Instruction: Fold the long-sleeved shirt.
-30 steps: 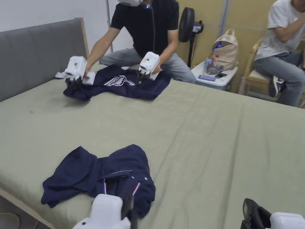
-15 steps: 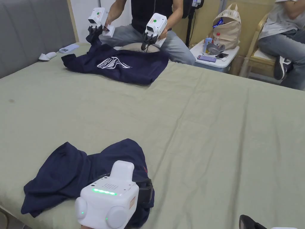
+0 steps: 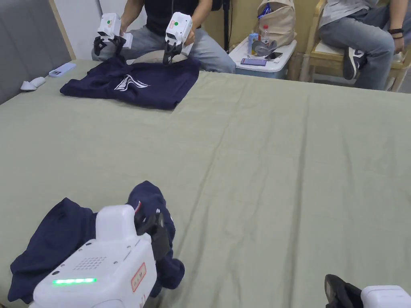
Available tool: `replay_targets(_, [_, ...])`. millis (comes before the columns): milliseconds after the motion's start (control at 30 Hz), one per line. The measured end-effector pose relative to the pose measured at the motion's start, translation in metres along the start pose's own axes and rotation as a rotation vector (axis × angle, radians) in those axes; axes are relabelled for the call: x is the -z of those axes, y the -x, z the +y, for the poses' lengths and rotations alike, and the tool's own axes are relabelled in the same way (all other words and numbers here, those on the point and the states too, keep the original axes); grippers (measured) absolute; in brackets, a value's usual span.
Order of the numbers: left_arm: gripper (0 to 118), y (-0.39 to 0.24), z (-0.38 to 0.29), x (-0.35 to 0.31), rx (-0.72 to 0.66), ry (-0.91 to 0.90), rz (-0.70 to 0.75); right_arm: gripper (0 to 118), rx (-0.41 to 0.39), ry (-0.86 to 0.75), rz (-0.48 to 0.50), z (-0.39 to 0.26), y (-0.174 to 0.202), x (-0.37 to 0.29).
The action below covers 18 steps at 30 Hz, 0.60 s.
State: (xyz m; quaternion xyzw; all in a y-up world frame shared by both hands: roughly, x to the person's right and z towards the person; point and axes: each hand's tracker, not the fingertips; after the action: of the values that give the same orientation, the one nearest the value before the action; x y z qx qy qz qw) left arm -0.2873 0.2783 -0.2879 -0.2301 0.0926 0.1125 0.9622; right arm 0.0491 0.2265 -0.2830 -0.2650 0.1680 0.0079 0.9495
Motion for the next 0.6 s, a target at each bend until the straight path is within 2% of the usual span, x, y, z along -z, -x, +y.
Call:
replay_targets(167, [20, -0.1, 0.026, 0.007, 0.08, -0.033, -0.065, 1, 0.084, -0.072, -0.083, -0.005, -0.05, -0.045])
replay_targets(300, [20, -0.216, 0.018, 0.032, 0.056, 0.012, -0.237, 1, 0.148, -0.104, -0.198, -0.014, -0.104, -0.091])
replay_targets(467, [19, -0.374, -0.032, 0.064, 0.143, 0.179, -0.445, 1, 0.203, -0.112, -0.381, -0.034, -0.173, -0.143])
replay_targets(600, [18, -0.467, -0.086, 0.067, 0.198, 0.296, -0.58, 1, 0.264, -0.096, -0.509, -0.052, -0.215, -0.171])
